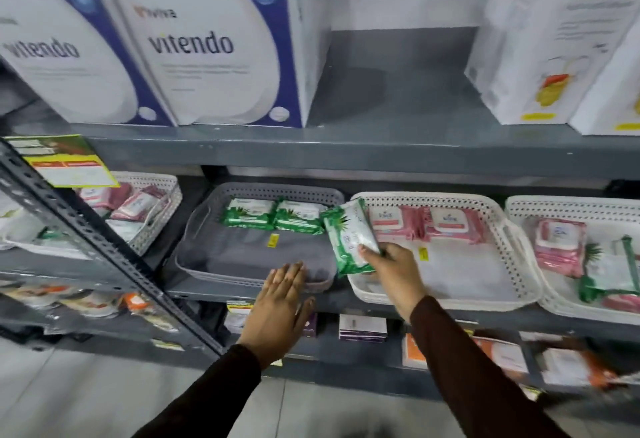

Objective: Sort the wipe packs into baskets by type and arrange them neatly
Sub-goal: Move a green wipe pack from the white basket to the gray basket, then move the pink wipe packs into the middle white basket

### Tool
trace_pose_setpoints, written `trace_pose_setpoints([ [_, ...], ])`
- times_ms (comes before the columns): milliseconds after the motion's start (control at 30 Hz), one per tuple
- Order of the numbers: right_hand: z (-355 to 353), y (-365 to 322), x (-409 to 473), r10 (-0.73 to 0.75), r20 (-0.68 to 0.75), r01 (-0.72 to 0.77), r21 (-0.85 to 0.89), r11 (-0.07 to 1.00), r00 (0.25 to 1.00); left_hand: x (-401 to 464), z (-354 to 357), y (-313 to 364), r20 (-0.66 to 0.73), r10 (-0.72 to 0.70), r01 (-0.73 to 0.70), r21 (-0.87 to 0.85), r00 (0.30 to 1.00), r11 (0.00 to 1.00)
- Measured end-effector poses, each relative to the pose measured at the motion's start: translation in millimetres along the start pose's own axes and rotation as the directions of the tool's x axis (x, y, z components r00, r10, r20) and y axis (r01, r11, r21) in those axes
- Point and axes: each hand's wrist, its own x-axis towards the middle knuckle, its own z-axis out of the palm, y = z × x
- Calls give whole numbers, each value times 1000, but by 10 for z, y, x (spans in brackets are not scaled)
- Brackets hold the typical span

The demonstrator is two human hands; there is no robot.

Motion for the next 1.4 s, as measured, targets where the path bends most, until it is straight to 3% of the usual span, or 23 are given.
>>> trace_pose_setpoints([
  [167,817,-50,145,-25,-2,24,-189,982,1000,-138,-93,-415,-33,-77,77,18,997,997],
  [333,1266,-79,368,86,-49,-98,-378,921,995,-183,-142,-581,-68,-11,13,29,998,1000],
  [433,1344,-13,438,81,-14,-73,-614,786,997,-156,-117,-554,-78,-33,35,18,996,999],
  [533,1336,-22,417,7,94,68,-777,626,996,-148,-94,-474,-100,-37,40,21,994,999],
  [600,1263,-74,358,-78,141,160,-793,588,987,-139,-81,-385,-94,-38,40,13,995,999],
  [767,570,-256,172,-241,127,269,-583,767,962,-16,38,98,-111,-12,7,-50,994,999],
  [900,-282,-235,124,-321,32,290,-521,803,947,139,147,648,-143,63,-76,-87,988,993],
  [1033,-1409,-73,202,-302,-258,129,-526,841,918,369,329,1272,-100,187,-200,-141,977,970],
  [1133,-2165,83,259,-250,-397,-18,-562,827,883,540,444,1683,-62,265,-271,-124,962,955],
  [1233,-2631,191,336,-229,-471,-157,-648,746,852,668,502,2045,-54,284,-288,-113,957,951],
  [1300,-2798,226,454,-229,-476,-243,-736,631,849,718,546,2283,-50,290,-294,-96,956,951],
  [1400,-2871,241,646,-85,-493,-382,-762,522,866,755,633,2544,-33,285,-287,-67,958,956],
])
